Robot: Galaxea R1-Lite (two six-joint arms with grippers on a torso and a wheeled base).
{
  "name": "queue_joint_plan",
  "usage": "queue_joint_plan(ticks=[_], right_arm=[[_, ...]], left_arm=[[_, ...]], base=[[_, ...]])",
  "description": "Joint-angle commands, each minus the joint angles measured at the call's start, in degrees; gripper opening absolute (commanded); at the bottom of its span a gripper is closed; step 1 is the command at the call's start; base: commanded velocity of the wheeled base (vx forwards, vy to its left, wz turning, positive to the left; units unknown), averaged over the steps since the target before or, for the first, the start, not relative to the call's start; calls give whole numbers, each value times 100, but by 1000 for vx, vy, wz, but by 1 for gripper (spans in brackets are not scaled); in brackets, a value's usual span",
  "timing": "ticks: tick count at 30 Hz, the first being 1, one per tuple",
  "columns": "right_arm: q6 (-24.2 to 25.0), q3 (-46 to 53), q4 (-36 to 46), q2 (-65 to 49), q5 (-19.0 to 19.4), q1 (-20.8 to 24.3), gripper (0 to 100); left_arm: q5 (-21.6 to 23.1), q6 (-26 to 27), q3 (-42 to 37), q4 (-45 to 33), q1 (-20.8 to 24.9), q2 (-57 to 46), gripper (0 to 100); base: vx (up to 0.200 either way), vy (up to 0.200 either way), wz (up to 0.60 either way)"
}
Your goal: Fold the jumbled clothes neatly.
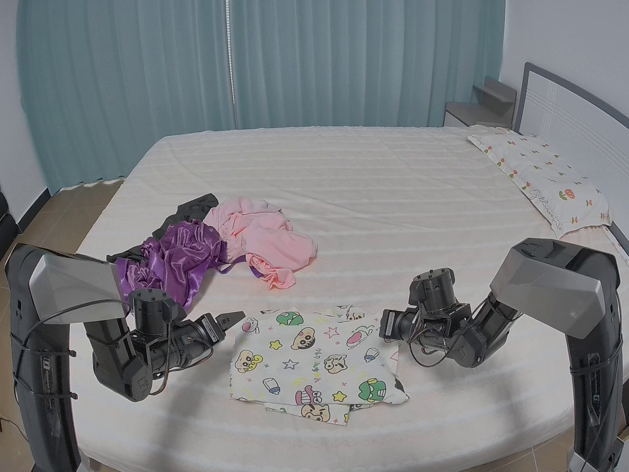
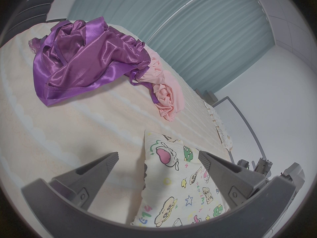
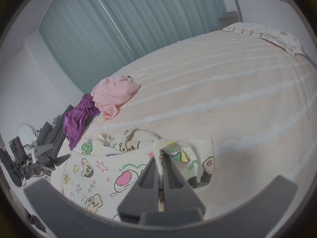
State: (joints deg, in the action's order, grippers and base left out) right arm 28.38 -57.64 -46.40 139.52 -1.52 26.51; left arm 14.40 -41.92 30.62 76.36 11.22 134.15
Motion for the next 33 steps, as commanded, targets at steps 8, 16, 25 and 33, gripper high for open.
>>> queue_joint_plan(ticks=[8, 16, 25, 33], right_arm=[[62, -11, -432, 66, -6, -103, 100], [238, 244, -502, -153, -59, -155, 100], [238, 2204, -1205, -2131, -656, -217, 100], [-192, 4639, -1434, -5497, -1157, -208, 100]], left_arm=[[2, 0, 5, 2, 3, 6, 100], [-7, -97, -21, 10, 12, -73, 100], [-745, -308, 242, 10, 65, -1013, 100], [-1123, 457, 119, -1290, -40, -3509, 100]], base=[[0, 0, 0], [0, 0, 0], [0, 0, 0], [0, 0, 0]])
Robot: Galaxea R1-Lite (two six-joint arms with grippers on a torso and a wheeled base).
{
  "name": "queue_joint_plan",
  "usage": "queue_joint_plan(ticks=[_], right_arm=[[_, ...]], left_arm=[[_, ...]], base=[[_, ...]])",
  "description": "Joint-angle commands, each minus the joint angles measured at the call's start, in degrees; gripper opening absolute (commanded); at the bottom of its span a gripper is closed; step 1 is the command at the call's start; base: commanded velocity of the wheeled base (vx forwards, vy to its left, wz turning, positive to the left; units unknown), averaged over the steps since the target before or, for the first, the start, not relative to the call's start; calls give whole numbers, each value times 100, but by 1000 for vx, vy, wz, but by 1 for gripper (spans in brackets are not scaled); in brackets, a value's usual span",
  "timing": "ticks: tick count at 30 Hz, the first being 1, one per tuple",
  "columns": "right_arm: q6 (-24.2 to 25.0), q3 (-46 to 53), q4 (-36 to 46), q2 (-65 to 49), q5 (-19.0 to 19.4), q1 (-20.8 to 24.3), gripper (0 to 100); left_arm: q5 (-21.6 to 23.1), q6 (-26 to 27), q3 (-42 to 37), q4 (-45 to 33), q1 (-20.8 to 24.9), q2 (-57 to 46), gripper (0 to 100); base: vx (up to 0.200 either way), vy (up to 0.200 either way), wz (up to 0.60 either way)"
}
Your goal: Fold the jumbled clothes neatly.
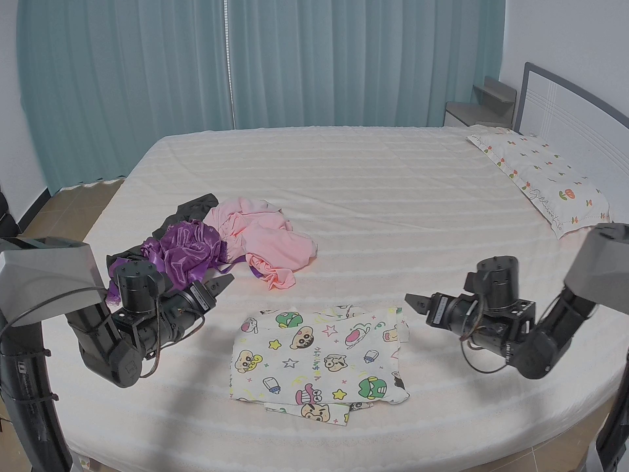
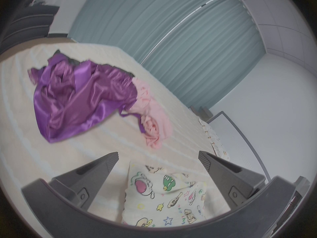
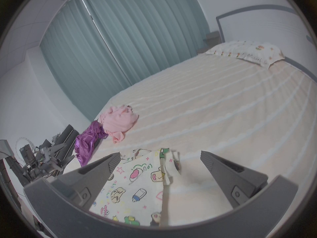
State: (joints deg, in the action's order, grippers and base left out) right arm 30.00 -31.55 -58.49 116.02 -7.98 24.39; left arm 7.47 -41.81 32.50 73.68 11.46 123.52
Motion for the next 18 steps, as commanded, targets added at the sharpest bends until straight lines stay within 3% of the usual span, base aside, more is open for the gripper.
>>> queue_joint_plan(ticks=[1, 3, 6, 8, 11, 12, 13, 18], right_arm=[[-442, 2214, -207, -3560, -617, 13, 100], [-601, 2452, -145, -4096, -740, 39, 100], [-1524, 2935, 795, -5713, -1082, -14, 100], [-1743, 2918, 1472, -6539, -1241, -22, 100], [-1875, 2847, 2562, -7576, -1416, -75, 100], [-1893, 2839, 2659, -7673, -1434, -93, 100], [-1901, 2812, 3151, -8025, -1513, -233, 100], [-1928, 2856, 3863, -8763, -1478, -787, 100]], left_arm=[[-448, 446, -183, -1242, -56, -2815, 100], [-466, 446, -350, -1541, -38, -3316, 100], [-624, 481, -815, -2868, 164, -5048, 100], [-844, 481, -824, -3808, 287, -5900, 100], [-1292, 481, -745, -5382, 665, -7131, 100], [-1354, 481, -745, -5522, 709, -7254, 100], [-1670, 481, -728, -6138, 911, -7772, 100], [-2496, 490, -728, -7096, 1051, -8801, 100]], base=[[0, 0, 0], [0, 0, 0], [0, 0, 0], [0, 0, 0], [0, 0, 0], [0, 0, 0], [0, 0, 0], [0, 0, 0]])
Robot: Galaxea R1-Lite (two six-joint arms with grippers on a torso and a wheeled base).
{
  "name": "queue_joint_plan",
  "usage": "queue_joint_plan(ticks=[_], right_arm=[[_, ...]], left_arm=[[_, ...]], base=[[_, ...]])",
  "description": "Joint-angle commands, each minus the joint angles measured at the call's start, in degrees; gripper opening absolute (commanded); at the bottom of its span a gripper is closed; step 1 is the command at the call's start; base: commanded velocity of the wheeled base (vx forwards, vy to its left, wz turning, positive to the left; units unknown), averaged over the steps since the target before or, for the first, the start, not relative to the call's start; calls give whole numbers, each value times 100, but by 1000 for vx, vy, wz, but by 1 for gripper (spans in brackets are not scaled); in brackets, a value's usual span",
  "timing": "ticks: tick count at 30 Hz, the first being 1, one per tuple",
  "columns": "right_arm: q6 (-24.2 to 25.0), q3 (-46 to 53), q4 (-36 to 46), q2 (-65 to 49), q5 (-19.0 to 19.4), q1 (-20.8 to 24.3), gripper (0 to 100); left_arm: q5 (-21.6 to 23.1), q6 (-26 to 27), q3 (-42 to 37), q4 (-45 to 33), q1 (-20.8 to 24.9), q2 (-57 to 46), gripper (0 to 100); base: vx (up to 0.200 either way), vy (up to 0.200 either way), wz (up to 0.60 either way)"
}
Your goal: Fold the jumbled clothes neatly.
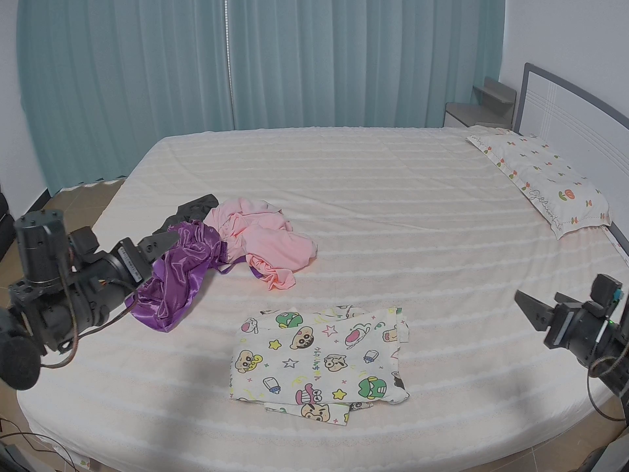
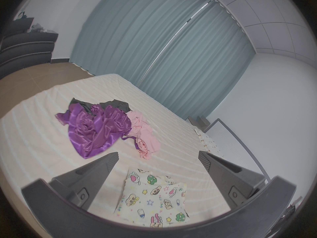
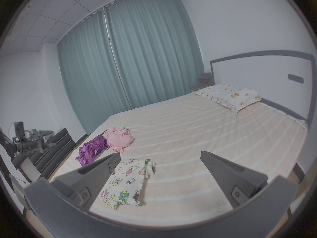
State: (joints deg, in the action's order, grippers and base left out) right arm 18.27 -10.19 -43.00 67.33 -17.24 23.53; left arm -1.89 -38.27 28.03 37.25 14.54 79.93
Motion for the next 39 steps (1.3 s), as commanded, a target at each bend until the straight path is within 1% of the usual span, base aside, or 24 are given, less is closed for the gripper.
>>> queue_joint_plan(ticks=[1, 3, 6, 7, 10, 12, 14, 18, 19, 21, 23, 25, 28, 31, 32, 36, 37, 39], right_arm=[[-773, 729, 2401, -3982, -561, -771, 100], [-887, 747, 2665, -4166, -561, -955, 100], [-1080, 852, 2902, -4474, -553, -1175, 100], [-1151, 887, 2955, -4580, -544, -1245, 100], [-1502, 984, 3139, -4975, -465, -1474, 100], [-1687, 993, 3342, -5212, -315, -1658, 100], [-1775, 966, 3579, -5379, -122, -1808, 100], [-2135, 914, 4141, -5907, 247, -2168, 100], [-2135, 914, 4141, -5907, 247, -2168, 100], [-2566, 905, 4484, -6408, 300, -2186, 100], [-2741, 861, 4590, -6566, 317, -2230, 100], [-2803, 826, 4625, -6636, 326, -2274, 100], [-2847, 826, 4625, -6663, 405, -2291, 100], [-2847, 852, 4590, -6733, 502, -2300, 100], [-2847, 870, 4572, -6733, 528, -2300, 100], [-2768, 896, 4555, -6733, 546, -2309, 100], [-2768, 896, 4555, -6733, 546, -2309, 100], [-2645, 887, 4563, -6733, 555, -2300, 100]], left_arm=[[-1709, 135, -280, -3558, 734, -4566, 100], [-2043, 241, -289, -3822, 725, -4821, 100], [-2193, 513, -289, -4182, 629, -5181, 100], [-2202, 636, -289, -4253, 550, -5295, 100], [-2202, 1102, -289, -4376, 57, -5603, 100], [-2184, 1436, -289, -4420, -329, -5726, 100], [-2175, 1788, -289, -4420, -575, -5849, 100], [-2175, 2438, -342, -4437, -857, -6218, 100], [-2175, 2438, -342, -4437, -857, -6218, 100], [-2175, 2710, -430, -4560, -1041, -6508, 100], [-2175, 2825, -430, -4789, -1191, -6675, 100], [-2167, 2939, -430, -5017, -1340, -6877, 100], [-2149, 3308, -456, -5237, -1560, -7281, 100], [-2158, 3686, -605, -5272, -1630, -7642, 100], [-2158, 3695, -649, -5237, -1630, -7633, 100], [-2158, 3387, -816, -5114, -1630, -7624, 100], [-2158, 3387, -816, -5114, -1630, -7624, 100], [-2149, 3255, -1229, -4341, -1586, -7677, 100]], base=[[0, 0, 0], [0, 0, 0], [0, 0, 0], [0, 0, 0], [0, 0, 0], [0, 0, 0], [0, 0, 0], [0, 0, 0], [0, 0, 0], [0, 0, 0], [0, 0, 0], [0, 0, 0], [0, 0, 0], [0, 0, 0], [0, 0, 0], [0, 0, 0], [0, 0, 0], [0, 0, 0]])
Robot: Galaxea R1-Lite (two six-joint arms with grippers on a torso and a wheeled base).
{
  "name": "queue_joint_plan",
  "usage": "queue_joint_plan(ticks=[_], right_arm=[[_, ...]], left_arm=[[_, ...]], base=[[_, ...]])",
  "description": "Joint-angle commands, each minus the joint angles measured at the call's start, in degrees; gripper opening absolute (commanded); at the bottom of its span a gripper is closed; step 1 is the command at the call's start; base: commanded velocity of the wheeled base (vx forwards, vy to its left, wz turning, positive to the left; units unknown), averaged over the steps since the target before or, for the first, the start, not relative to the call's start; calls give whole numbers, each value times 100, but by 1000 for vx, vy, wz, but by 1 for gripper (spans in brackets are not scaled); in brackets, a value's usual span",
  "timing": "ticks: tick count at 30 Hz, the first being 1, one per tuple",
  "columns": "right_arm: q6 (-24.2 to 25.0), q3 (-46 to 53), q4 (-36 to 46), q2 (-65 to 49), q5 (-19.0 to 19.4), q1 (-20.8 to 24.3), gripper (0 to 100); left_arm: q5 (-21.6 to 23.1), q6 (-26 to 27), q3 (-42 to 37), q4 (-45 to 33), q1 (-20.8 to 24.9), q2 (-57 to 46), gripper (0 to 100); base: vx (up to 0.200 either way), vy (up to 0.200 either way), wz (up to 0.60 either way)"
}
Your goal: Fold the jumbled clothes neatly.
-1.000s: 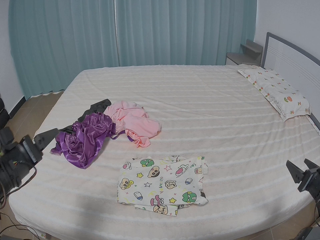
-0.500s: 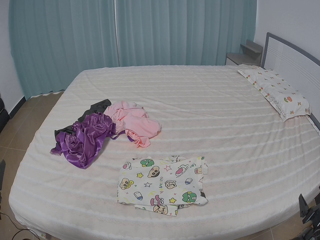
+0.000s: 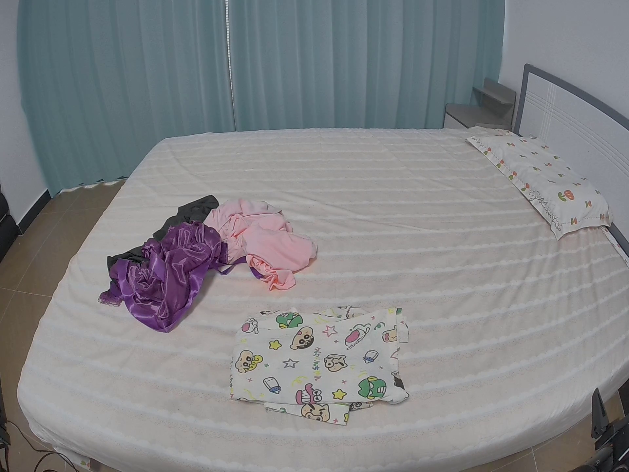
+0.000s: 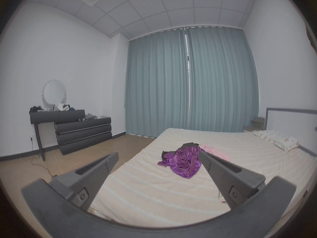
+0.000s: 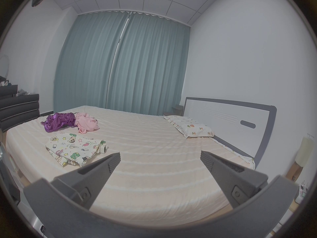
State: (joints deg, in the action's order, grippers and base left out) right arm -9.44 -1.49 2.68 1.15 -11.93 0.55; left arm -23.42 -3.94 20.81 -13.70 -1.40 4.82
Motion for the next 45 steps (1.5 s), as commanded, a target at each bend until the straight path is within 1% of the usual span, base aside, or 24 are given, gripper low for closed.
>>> queue_joint_plan(ticks=[1, 2, 3, 5, 6, 7, 10, 16, 20, 23, 24, 25, 26, 27, 29, 30, 31, 34, 37, 38, 40, 42, 44, 45], right_arm=[[135, 17, -5, -115, 25, -11, 100], [144, 17, -5, -115, 51, -11, 100], [144, 17, -5, -115, 104, -11, 100], [144, 78, 4, -115, 315, -11, 100], [144, 140, -22, -115, 358, -11, 100], [144, 149, -110, -115, 499, -20, 100], [196, 149, -391, -115, 508, -37, 100], [214, 149, -391, -115, 499, -37, 100], [302, 149, -391, -115, 490, -37, 100], [267, 149, -391, -115, 490, -37, 100], [267, 149, -391, -115, 490, -37, 100], [276, 149, -391, -115, 508, -37, 100], [276, 149, -391, -115, 508, -37, 100], [328, 149, -382, -115, 517, -37, 100], [372, 149, -382, -115, 517, -20, 100], [372, 149, -382, -115, 517, -20, 100], [363, 149, -382, -115, 517, -20, 100], [328, 149, -382, -115, 517, -20, 100], [328, 149, -382, -115, 490, -37, 100], [355, 149, -391, -115, 482, -37, 100], [434, 149, -391, -115, 455, -37, 100], [522, 149, -400, -115, 446, -20, 100], [548, 149, -400, -115, 402, -20, 100], [522, 149, -391, -115, 394, -20, 100]], left_arm=[[22, -116, -701, 1115, 61, -235, 100], [83, -2, -930, 1423, 149, -438, 100], [162, 236, -1211, 1775, 167, -482, 100], [285, 534, -1747, 2557, 167, -482, 100], [303, 596, -1888, 2768, 158, -482, 100], [364, 728, -2081, 3137, 158, -482, 100], [646, 798, -2081, 3172, 158, -482, 100], [909, 798, -2081, 3014, 158, -482, 100], [1094, 710, -2081, 2539, 158, -482, 100], [1305, 675, -2081, 2144, 158, -482, 100], [1480, 640, -2081, 1775, 167, -482, 100], [1595, 570, -2081, 1704, 167, -482, 100], [1595, 570, -2081, 1704, 167, -482, 100], [1981, 420, -2081, 1722, 167, -482, 100], [2315, 306, -2081, 1687, 167, -482, 100], [2315, 306, -2081, 1687, 167, -482, 100], [2491, 236, -2081, 1687, 167, -482, 100], [2676, 279, -2081, 1687, 167, -482, 100], [3230, 323, -2081, 1687, 175, -482, 100], [3388, 429, -2081, 1687, 175, -482, 100], [3484, 561, -2081, 1687, 175, -482, 100], [3458, 490, -2081, 1695, 167, -482, 100], [3379, 376, -2081, 1695, 167, -482, 100], [3230, 429, -2081, 1704, 167, -482, 100]], base=[[0, 0, 0], [0, 0, 0], [0, 0, 0], [0, 0, 0], [0, 0, 0], [0, 0, 0], [0, 0, 0], [0, 0, 0], [0, 0, 0], [0, 0, 0], [0, 0, 0], [0, 0, 0], [0, 0, 0], [0, 0, 0], [0, 0, 0], [0, 0, 0], [0, 0, 0], [0, 0, 0], [0, 0, 0], [0, 0, 0], [0, 0, 0], [0, 0, 0], [0, 0, 0], [0, 0, 0]])
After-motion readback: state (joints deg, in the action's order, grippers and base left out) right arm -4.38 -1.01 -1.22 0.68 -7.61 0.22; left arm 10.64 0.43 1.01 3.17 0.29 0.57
